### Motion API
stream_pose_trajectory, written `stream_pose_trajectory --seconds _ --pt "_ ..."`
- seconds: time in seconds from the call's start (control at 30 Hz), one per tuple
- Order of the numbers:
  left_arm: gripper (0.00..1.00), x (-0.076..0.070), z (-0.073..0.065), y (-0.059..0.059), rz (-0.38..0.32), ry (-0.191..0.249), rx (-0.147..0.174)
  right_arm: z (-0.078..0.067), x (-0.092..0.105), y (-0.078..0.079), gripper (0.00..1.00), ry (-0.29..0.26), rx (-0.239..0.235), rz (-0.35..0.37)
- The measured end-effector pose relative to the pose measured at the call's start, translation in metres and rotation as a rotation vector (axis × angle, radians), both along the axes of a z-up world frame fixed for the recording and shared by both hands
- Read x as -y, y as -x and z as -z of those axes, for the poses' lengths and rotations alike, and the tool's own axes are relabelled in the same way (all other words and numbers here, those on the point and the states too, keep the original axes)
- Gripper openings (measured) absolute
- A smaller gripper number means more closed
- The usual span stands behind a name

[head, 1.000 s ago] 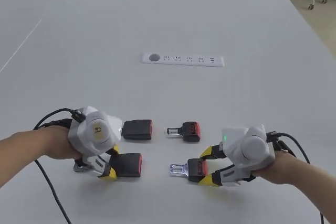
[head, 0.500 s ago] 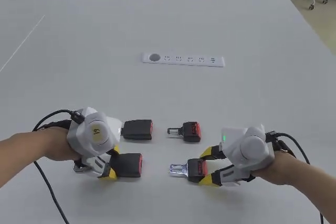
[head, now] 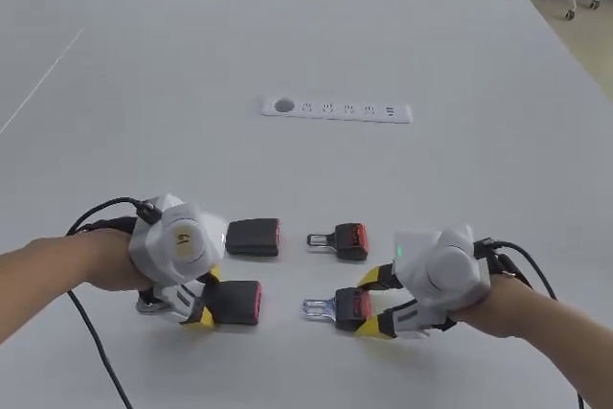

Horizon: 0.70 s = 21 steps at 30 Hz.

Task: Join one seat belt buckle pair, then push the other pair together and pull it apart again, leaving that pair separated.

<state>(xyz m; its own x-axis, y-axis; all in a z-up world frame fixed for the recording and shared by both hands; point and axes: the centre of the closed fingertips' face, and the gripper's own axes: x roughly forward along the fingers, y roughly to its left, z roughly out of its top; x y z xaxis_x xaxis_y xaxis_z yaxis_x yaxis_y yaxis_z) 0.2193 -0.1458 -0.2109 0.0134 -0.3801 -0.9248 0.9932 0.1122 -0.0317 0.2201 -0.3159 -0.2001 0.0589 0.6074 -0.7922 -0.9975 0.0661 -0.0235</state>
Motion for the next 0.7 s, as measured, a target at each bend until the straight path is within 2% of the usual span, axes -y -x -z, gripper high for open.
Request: stream_pose_trajectory --seconds 0.7 --pt "0.32 0.001 -0.002 0.001 0.002 -0.01 -0.006 0.0 -0.022 -0.002 0.3 -0.004 0.003 -0.005"
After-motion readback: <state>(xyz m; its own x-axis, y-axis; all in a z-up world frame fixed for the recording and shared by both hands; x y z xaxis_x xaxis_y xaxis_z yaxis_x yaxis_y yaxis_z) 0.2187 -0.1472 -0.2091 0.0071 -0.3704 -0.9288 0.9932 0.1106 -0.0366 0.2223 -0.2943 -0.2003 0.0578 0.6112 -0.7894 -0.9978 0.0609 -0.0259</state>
